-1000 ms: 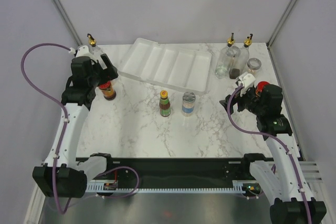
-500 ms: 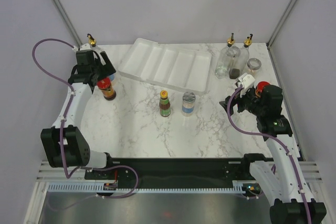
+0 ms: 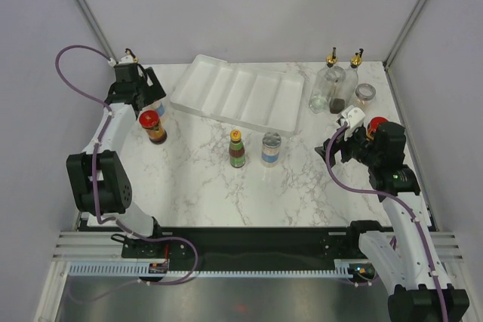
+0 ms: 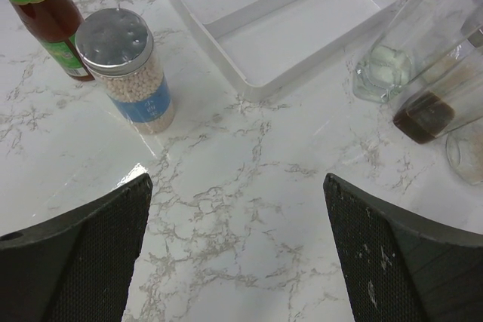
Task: Organize the condiment bottles
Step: Pick up the bottle from the center of the board.
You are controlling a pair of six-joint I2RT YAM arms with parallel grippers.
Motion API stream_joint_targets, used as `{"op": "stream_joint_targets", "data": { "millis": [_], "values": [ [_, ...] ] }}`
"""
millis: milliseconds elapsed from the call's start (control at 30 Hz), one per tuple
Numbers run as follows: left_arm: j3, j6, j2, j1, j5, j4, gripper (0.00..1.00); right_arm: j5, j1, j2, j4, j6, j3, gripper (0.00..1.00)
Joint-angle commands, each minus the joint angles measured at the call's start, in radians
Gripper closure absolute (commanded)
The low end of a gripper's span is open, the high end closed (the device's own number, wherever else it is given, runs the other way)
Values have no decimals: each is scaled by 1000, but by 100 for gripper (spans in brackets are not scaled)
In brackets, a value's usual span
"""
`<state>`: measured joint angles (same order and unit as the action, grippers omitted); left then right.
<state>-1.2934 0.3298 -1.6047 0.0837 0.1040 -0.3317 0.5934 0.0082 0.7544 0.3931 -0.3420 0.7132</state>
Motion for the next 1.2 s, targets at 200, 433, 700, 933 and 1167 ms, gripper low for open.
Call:
{"op": "stream_joint_targets", "data": {
  "millis": [200, 433, 700, 933, 1167],
  "values": [
    [-69, -52, -90, 4, 56, 92, 6, 37, -2, 8, 13, -32, 34, 2],
    [-99, -77, -136, 4, 57, 103, 9, 36, -2, 14, 16, -37, 35, 2],
    [-121, -94, -184, 4, 71, 105, 11, 34, -1, 17, 18, -41, 35, 2],
    [-126, -89, -198, 4, 75, 108, 15, 31, -1, 17, 18, -43, 35, 2],
    [-127, -104, -195, 4, 76, 111, 29, 29, -1, 14, 18, -45, 35, 2]
  ]
}}
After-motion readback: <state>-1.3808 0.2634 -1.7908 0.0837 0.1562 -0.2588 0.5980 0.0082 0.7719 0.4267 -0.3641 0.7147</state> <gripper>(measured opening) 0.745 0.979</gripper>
